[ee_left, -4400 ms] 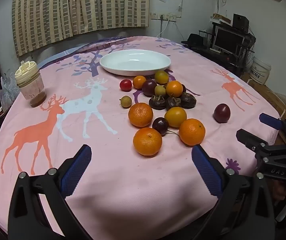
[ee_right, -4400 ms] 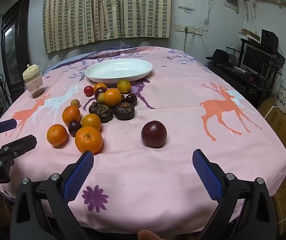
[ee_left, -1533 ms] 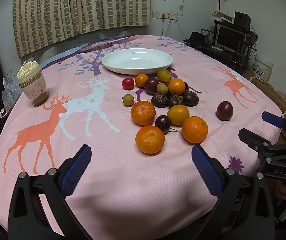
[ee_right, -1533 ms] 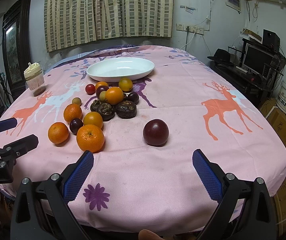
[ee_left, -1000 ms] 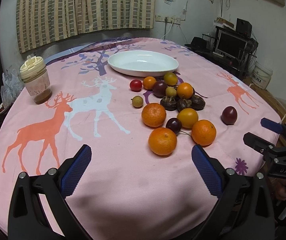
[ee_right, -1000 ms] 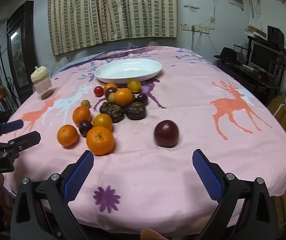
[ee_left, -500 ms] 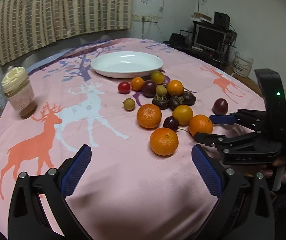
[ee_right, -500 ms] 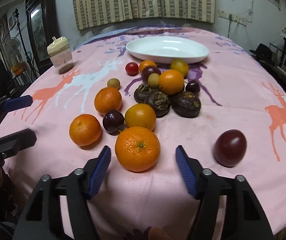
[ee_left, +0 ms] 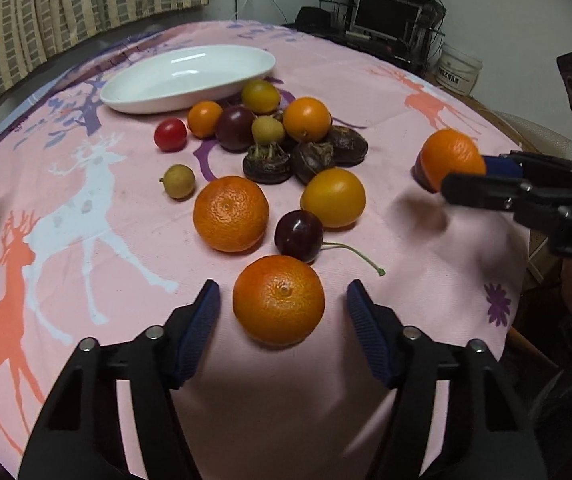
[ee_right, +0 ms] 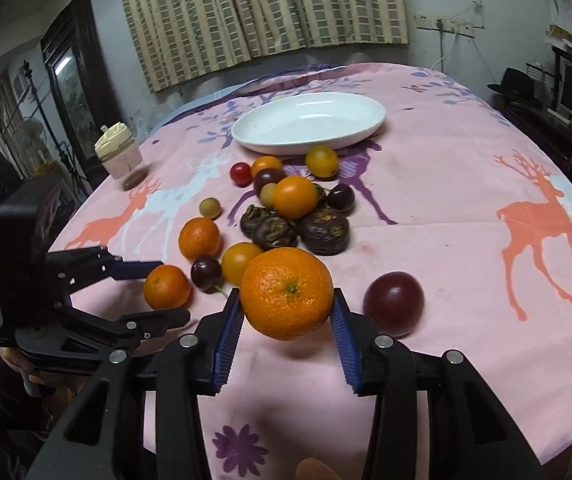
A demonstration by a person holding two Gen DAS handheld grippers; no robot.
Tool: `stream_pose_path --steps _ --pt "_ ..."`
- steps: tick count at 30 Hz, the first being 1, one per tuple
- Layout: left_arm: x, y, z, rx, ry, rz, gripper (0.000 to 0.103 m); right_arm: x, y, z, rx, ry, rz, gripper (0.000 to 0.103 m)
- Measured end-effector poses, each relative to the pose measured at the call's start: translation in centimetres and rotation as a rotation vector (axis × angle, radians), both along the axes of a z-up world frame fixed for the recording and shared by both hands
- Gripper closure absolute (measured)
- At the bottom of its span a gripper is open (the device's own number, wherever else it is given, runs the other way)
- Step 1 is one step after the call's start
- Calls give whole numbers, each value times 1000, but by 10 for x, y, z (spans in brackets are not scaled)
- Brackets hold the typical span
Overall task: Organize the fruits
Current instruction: 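Grasp a tangerine with the right tool while the left tool grasps another tangerine, then lower both tangerines onto the white plate and open both tools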
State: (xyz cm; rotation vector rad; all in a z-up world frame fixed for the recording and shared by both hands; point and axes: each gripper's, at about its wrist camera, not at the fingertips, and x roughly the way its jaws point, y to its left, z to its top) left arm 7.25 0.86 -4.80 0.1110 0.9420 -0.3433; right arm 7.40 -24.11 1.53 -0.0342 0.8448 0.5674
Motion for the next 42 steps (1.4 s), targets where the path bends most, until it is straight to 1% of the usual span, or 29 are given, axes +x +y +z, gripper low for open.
stream_pose_path --steps 1,2,3,6,7,9,12,13,14,17,20,22,23,27,31,32,33,34,35,36,37,39,40,41,42 --pt "1 1 -3 -8 20 -8 54 2 -1 1 1 -1 -4 59" --pt "1 3 -4 -4 22 -6 60 4 -3 2 4 -4 -9 59" --pt "1 5 -3 -12 25 -13 61 6 -4 4 8 -6 -9 59" --pt "2 16 3 -66 67 -36 62 16 -4 10 27 -13 -12 59" --pt "3 20 8 -79 67 -41 62 21 -4 13 33 -14 -14 59" --pt "12 30 26 -88 38 -45 62 38 -1 23 44 -24 -17 59" --pt "43 41 59 -82 -41 -16 61 75 11 40 63 -54 -28 59" --pt "62 46 70 -80 -74 6 61 90 15 45 72 -59 -32 59" --pt "80 50 77 -85 -90 29 61 111 23 49 79 -58 -36 59" --pt "145 62 85 -110 -85 101 61 170 47 46 56 -20 -49 59" --pt "209 64 73 -99 -36 147 61 227 74 28 11 65 -58 59" --pt "240 61 61 -71 -1 165 61 258 91 12 -38 108 -63 59" --pt "256 59 53 -53 17 173 61 265 96 6 -55 119 -61 58" --pt "291 57 32 -37 77 179 61 293 115 -17 -115 165 -48 58" --pt "302 58 17 0 109 190 60 301 122 -28 -140 181 -47 57" --pt "303 58 16 10 108 200 57 302 123 -30 -146 181 -50 57" --pt "302 59 17 23 95 211 51 301 122 -31 -149 180 -53 56" --pt "299 60 20 36 76 225 46 298 119 -28 -146 172 -60 50" --pt "298 64 25 31 64 233 35 296 116 -24 -145 161 -67 43" --pt "292 67 32 11 50 238 30 292 112 -18 -144 145 -73 41" --pt "288 71 38 -4 40 242 28 284 107 -10 -141 123 -76 40" --pt "269 75 54 -22 8 240 21 257 93 12 -130 55 -84 38" --pt "259 75 62 -28 -10 234 18 246 87 19 -123 32 -88 35" --pt "246 76 69 -30 -29 230 10 225 77 29 -107 -3 -95 31" --pt "234 76 73 -34 -41 226 6 206 67 35 -94 -30 -102 29"
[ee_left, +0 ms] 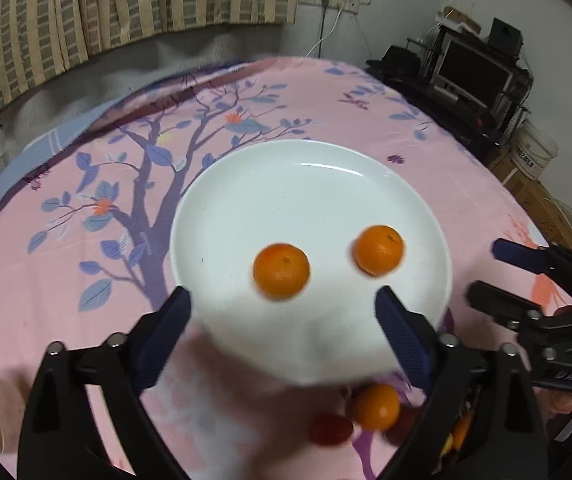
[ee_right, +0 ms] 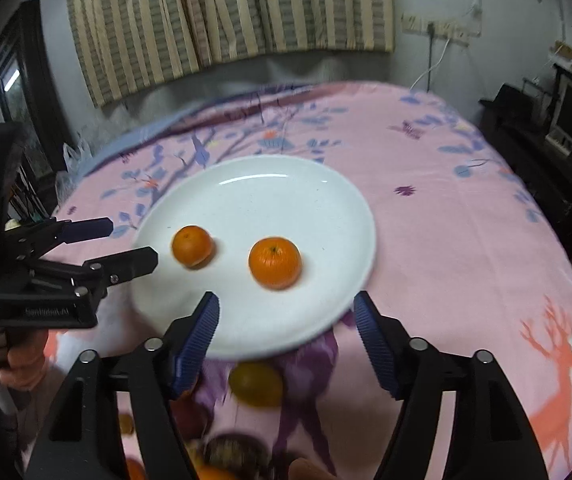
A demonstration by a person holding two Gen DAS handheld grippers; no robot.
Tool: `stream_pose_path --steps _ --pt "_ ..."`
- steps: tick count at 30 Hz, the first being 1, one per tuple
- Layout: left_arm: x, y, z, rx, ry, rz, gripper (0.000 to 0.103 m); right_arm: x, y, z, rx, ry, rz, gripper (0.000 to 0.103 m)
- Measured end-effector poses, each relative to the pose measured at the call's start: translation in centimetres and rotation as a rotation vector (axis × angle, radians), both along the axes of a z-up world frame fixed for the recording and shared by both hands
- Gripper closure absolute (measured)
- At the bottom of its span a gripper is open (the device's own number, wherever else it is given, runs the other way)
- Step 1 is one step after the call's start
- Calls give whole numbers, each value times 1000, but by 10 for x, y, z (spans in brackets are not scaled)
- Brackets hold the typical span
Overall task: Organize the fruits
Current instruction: 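Lower both tangerines onto the white plate and open both tools, then grasp a dark red plum with the right tool while the left tool grasps a tangerine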
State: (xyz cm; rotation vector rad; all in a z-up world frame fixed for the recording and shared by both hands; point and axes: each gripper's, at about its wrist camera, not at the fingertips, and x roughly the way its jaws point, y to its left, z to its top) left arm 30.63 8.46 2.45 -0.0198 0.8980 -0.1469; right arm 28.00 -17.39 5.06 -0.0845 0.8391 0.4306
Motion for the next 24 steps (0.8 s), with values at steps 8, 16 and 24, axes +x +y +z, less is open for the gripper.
stream_pose_path --steps 8,16,24 --pt "-86 -8 -16 -38 1 -116 6 -126 -68 -20 -16 -48 -151 24" --pt "-112 -18 -16 -22 -31 -160 6 -162 -76 -60 -56 40 -196 32" --pt "-129 -6 -23 -33 -23 -158 6 -166 -70 -72 -124 50 -195 61"
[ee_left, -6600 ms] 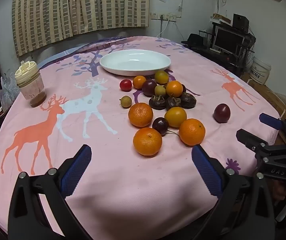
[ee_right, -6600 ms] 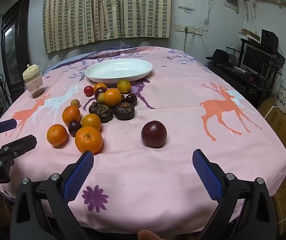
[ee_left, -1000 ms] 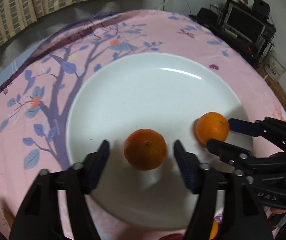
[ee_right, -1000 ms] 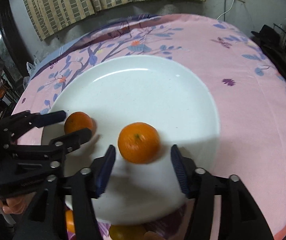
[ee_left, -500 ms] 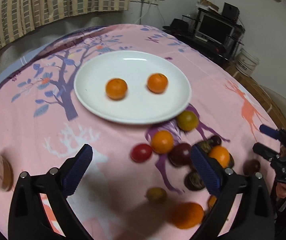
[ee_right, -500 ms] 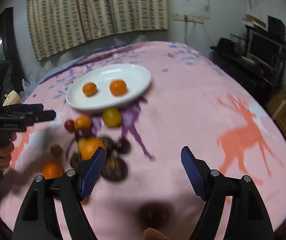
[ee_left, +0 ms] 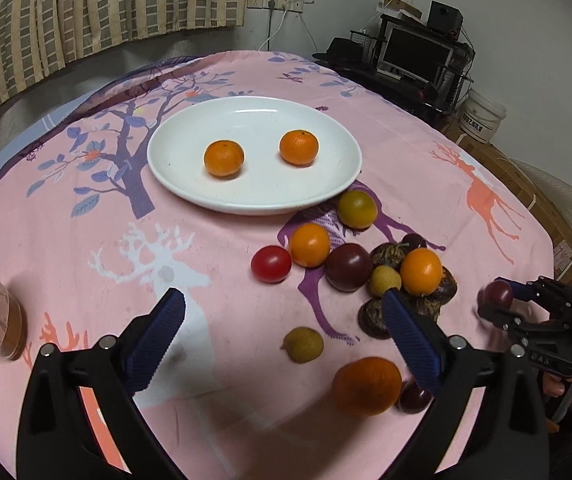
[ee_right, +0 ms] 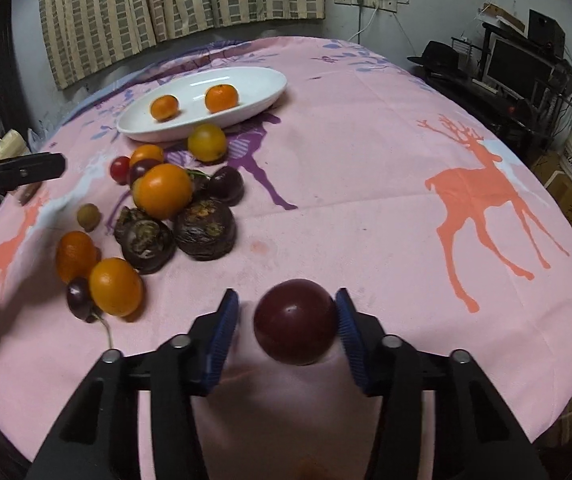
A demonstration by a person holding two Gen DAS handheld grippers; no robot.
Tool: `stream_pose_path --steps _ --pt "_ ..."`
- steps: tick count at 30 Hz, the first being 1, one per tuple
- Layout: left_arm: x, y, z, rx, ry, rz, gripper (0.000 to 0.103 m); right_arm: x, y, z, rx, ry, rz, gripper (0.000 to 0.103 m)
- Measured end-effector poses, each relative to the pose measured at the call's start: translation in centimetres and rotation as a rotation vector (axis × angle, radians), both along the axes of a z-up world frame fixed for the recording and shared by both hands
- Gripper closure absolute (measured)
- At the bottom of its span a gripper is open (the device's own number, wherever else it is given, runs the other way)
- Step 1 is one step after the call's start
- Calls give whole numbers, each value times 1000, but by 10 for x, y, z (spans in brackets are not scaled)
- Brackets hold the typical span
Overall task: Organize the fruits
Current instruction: 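Grasp a dark red plum with the right tool while the left tool grasps a tangerine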
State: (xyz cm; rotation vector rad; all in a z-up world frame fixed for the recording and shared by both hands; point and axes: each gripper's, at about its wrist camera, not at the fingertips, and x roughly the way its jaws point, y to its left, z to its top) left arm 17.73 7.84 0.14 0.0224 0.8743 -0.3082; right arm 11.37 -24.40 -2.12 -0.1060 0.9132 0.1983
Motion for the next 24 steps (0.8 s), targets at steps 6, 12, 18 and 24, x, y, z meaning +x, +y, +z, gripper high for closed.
stream_pose_path --steps 6,12,18,24 --pt "-25 -9 -7 -15 5 -176 12 0 -5 10 98 -3 -1 63" --pt "-40 -29 -31 33 62 -281 39 0 0 18 140 -12 19 63" --pt "-44 -40 -41 59 72 -321 46 1 0 19 147 -10 25 63" --pt "-43 -43 -47 65 84 -336 50 3 2 18 156 -9 35 63"
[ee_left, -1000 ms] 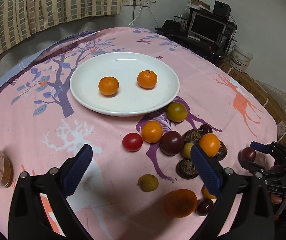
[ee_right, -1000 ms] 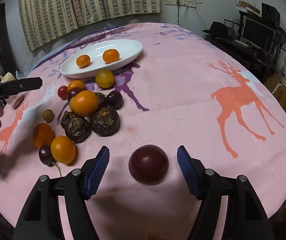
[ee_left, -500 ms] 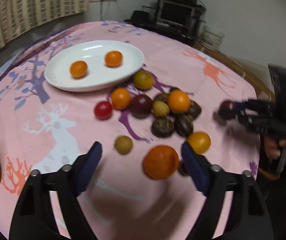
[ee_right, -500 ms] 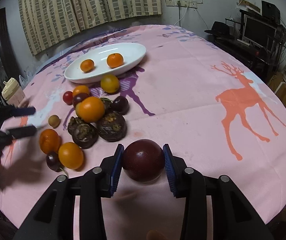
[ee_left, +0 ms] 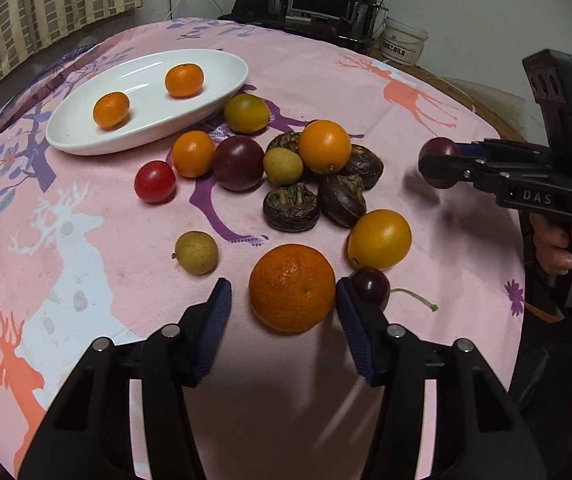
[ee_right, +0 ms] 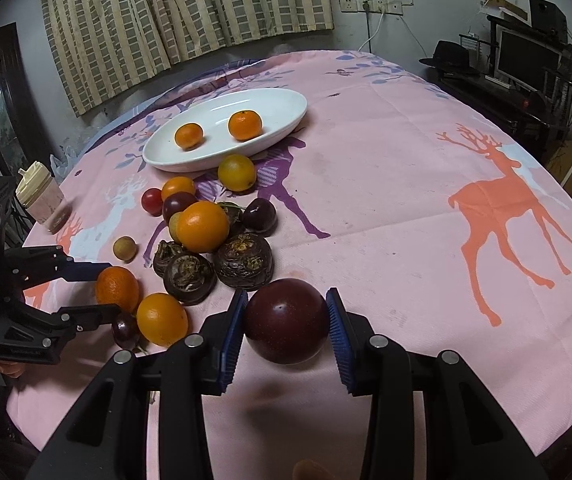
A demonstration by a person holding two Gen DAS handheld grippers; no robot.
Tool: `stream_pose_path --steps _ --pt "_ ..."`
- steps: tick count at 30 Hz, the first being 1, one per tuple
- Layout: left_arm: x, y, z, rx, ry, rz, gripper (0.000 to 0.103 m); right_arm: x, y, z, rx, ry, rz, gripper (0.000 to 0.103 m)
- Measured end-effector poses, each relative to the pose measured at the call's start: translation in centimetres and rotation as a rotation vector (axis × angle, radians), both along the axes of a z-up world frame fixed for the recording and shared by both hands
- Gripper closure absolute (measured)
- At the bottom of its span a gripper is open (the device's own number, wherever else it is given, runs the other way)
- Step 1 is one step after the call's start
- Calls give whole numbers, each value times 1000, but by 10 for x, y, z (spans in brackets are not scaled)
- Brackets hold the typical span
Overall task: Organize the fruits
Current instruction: 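Grasp a dark red plum with the right tool while the left tool grasps a tangerine, then carry the tangerine and plum to the white plate and release both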
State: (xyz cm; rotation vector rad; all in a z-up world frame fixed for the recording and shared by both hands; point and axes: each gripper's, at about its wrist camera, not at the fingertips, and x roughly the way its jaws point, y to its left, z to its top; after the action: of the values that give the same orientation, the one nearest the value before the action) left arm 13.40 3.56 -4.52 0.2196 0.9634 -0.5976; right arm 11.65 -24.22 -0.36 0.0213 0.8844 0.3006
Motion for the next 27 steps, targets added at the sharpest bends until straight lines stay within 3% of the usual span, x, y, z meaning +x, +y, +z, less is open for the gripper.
stream_pose_path --steps 5,9,12,17,22,27 --pt "1 -7 -8 39 -3 -6 60 4 0 1 12 0 3 63" --pt "5 -1 -1 2 8 7 61 12 2 10 17 -17 16 63" --pt "15 9 20 -47 -25 35 61 25 10 22 15 -39 51 63" --pt "61 30 56 -79 -105 173 61 60 37 46 32 -98 111 63" --pt "123 46 70 -114 -142 325 61 117 64 54 76 -127 132 63" --pt "185 67 62 -117 -134 491 61 183 97 33 60 -41 151 63"
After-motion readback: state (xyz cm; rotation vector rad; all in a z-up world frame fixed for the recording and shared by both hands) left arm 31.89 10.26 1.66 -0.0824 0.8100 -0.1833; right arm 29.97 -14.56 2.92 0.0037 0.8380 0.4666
